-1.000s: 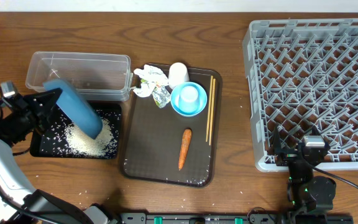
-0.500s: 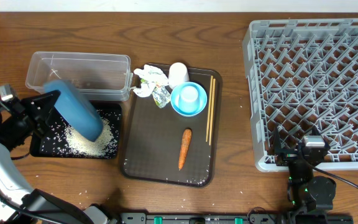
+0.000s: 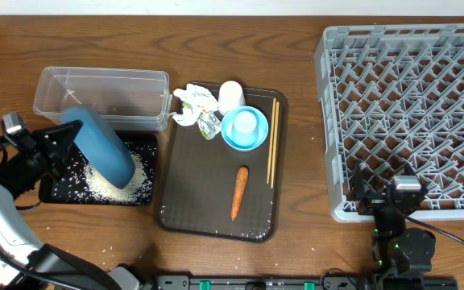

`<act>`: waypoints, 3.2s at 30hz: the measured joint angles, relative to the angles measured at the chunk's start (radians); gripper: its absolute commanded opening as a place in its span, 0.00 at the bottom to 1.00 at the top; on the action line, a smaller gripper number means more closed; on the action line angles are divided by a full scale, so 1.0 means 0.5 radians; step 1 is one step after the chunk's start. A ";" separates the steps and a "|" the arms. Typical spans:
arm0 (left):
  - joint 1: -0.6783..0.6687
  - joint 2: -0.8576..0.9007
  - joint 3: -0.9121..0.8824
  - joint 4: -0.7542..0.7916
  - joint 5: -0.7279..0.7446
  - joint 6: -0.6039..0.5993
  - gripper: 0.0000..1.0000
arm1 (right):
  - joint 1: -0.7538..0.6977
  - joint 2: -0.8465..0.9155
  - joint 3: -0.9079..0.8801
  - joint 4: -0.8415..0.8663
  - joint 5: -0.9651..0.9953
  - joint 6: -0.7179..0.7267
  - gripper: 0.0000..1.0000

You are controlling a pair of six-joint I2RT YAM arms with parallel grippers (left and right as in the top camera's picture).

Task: Sort waste into correct bins and load items into the dishwasher rack
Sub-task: 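Tilt the blue plate with the left gripper to pour rice onto the black tray, then carry the blue plate back and lower it onto the brown tray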

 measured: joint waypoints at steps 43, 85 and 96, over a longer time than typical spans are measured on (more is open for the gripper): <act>-2.268 -0.609 -0.001 -0.007 -1.721 -0.110 0.06 | 0.000 0.000 0.000 0.001 0.001 0.001 0.99; -2.718 0.133 0.129 0.256 -2.240 -0.365 0.76 | 0.000 0.000 0.000 0.001 0.000 0.001 0.99; -2.829 0.163 0.319 0.093 -2.248 -0.360 0.82 | 0.000 0.000 0.000 0.000 0.001 0.001 0.99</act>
